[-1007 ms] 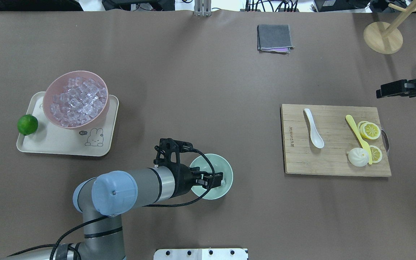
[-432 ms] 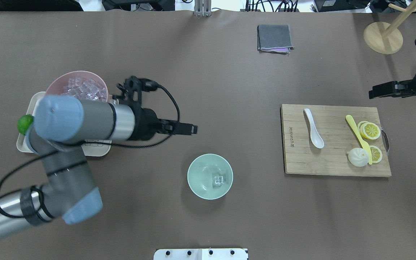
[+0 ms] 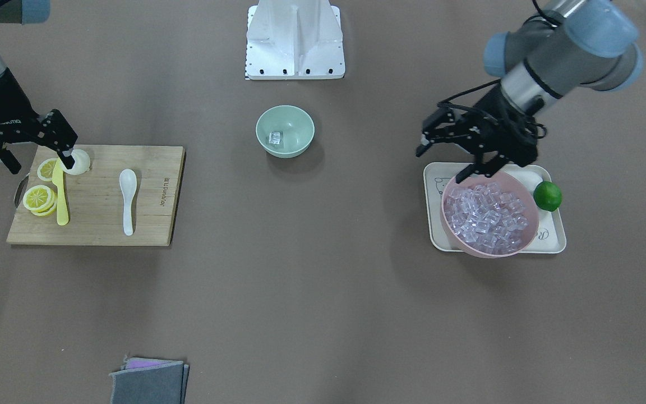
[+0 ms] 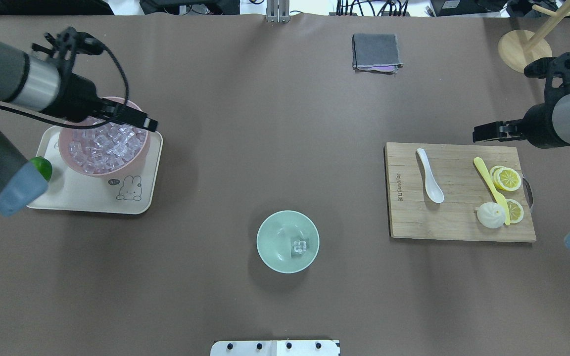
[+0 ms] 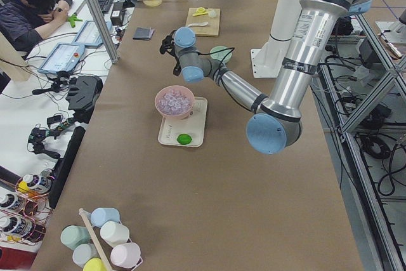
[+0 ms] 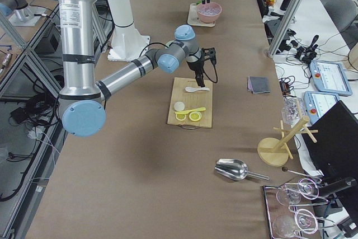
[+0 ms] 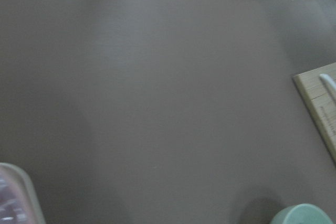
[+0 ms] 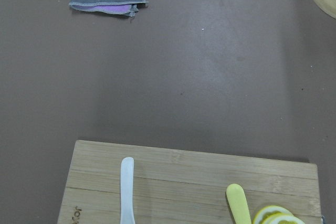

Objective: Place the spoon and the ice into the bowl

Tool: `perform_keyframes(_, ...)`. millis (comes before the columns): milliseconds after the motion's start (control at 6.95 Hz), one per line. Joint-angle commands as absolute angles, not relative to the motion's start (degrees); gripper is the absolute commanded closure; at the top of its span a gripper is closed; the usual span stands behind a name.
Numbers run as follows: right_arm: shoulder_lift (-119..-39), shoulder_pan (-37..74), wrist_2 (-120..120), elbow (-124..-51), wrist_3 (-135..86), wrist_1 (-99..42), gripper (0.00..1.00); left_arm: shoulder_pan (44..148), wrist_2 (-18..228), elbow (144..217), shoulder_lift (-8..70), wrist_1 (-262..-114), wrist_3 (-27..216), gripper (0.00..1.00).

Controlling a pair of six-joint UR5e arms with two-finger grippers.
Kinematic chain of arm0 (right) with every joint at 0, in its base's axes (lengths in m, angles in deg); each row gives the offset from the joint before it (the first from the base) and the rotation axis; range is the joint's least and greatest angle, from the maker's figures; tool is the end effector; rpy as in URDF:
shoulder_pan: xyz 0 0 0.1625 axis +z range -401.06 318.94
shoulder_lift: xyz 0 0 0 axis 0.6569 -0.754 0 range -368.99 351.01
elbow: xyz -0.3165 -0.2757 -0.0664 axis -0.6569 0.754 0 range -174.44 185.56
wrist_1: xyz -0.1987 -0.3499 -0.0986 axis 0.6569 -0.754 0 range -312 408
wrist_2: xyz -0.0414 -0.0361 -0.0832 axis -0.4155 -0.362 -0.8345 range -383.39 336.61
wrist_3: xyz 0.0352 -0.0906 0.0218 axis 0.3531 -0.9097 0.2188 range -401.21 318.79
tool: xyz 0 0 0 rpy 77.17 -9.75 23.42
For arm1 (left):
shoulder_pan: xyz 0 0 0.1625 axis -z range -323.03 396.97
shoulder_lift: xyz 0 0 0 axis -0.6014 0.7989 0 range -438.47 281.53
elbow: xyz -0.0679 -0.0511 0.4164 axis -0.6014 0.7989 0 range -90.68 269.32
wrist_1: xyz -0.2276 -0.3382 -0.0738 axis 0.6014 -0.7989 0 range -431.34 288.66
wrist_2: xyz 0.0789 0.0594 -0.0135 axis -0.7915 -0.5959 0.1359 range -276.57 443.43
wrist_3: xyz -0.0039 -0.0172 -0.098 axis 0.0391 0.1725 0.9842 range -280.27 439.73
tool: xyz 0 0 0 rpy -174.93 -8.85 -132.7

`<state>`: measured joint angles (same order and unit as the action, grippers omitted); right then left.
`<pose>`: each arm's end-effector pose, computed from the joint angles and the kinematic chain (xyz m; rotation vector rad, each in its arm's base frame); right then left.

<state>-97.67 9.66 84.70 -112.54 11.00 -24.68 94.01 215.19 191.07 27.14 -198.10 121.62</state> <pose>-0.2301 -0.4431 0.3869 0.3509 -0.7871 0.0828 0.2556 -0.5172 0.3343 0.4506 1.1592 0.2719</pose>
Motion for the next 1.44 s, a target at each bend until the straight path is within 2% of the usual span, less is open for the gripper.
perform_keyframes(0,-93.7,5.9,81.1,-107.8,13.1,-24.2,0.00,108.7,220.9,190.4,20.2,-188.6,97.3,0.03)
perform_keyframes(288,-91.0,0.8,75.2,-104.6,15.0,-24.1,0.00,119.3,226.4,187.6,18.1,-181.7,79.5,0.03)
perform_keyframes(575,-89.9,-1.7,72.5,-102.4,15.2,-23.5,0.01,120.4,226.5,186.8,16.9,-181.7,76.2,0.03)
perform_keyframes(719,-90.1,-2.3,72.4,-100.6,16.3,-17.6,0.02,120.4,226.6,186.8,16.9,-181.8,76.2,0.03)
perform_keyframes(1007,-90.0,-3.4,70.8,-94.3,17.6,-12.5,0.12,120.3,226.6,186.7,16.9,-182.0,76.2,0.03)
perform_keyframes(1295,-90.0,-3.7,70.2,-93.6,18.2,-12.4,0.28,120.3,226.4,186.5,16.9,-182.0,76.3,0.03)
